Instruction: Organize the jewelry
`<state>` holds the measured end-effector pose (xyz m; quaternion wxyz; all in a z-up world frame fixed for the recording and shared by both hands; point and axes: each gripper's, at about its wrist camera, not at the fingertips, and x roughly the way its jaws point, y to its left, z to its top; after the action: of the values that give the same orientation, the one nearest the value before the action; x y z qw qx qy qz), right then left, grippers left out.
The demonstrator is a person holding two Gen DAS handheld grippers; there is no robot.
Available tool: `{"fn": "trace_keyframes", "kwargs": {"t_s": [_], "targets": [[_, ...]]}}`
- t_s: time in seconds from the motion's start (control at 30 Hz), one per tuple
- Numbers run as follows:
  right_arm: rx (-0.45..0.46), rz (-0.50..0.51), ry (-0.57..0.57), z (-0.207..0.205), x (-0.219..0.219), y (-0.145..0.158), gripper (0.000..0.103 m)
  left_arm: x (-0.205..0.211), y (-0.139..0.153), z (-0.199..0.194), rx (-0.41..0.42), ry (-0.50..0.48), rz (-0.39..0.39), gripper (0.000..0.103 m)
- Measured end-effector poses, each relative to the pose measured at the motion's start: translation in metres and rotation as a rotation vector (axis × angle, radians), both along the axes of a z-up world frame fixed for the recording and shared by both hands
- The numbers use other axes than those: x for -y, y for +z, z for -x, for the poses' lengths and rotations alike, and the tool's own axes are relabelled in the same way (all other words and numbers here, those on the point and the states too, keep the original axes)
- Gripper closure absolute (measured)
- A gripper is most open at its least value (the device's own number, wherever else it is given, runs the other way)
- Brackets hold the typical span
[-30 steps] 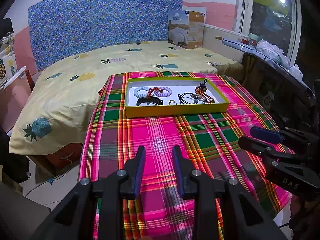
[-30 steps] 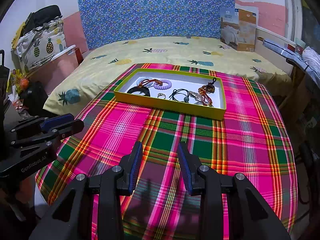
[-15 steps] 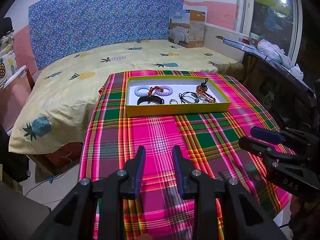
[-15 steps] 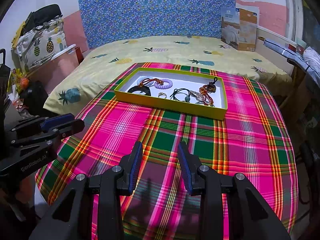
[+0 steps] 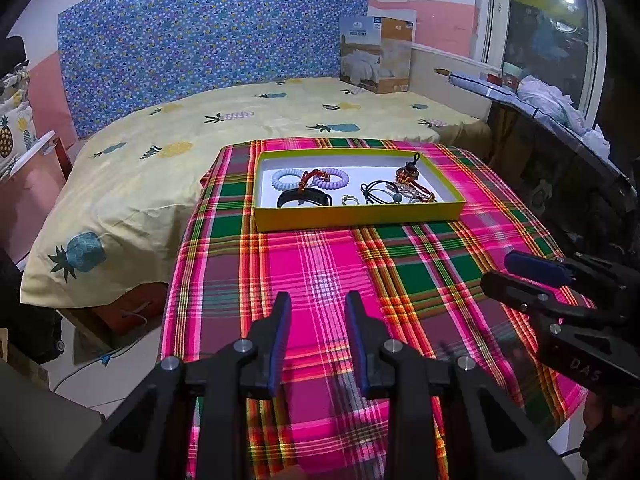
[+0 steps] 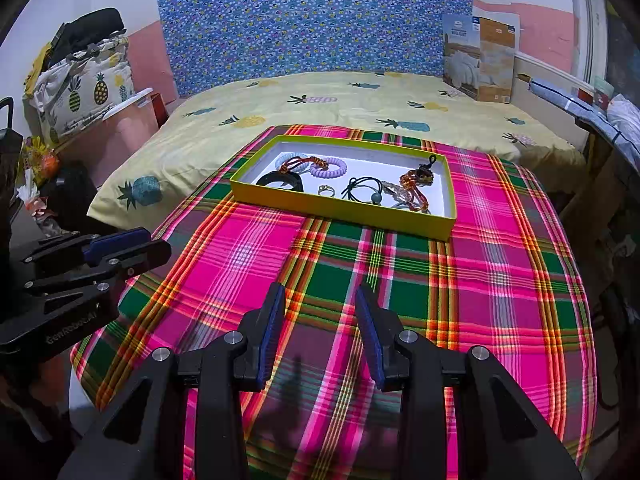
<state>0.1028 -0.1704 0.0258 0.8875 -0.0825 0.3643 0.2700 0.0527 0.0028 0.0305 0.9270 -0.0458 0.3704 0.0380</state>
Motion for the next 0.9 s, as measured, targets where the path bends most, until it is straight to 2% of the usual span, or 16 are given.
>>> {"fn": "trace_keyframes", "kwargs": {"t_s": [0.9], "targets": [[-0.004, 0.002, 0.003, 0.0020, -0.0026, -0.0026, 0.066, 0.0009, -0.0016, 0.0011, -0.012, 0.011, -0.024, 0.074]]}}
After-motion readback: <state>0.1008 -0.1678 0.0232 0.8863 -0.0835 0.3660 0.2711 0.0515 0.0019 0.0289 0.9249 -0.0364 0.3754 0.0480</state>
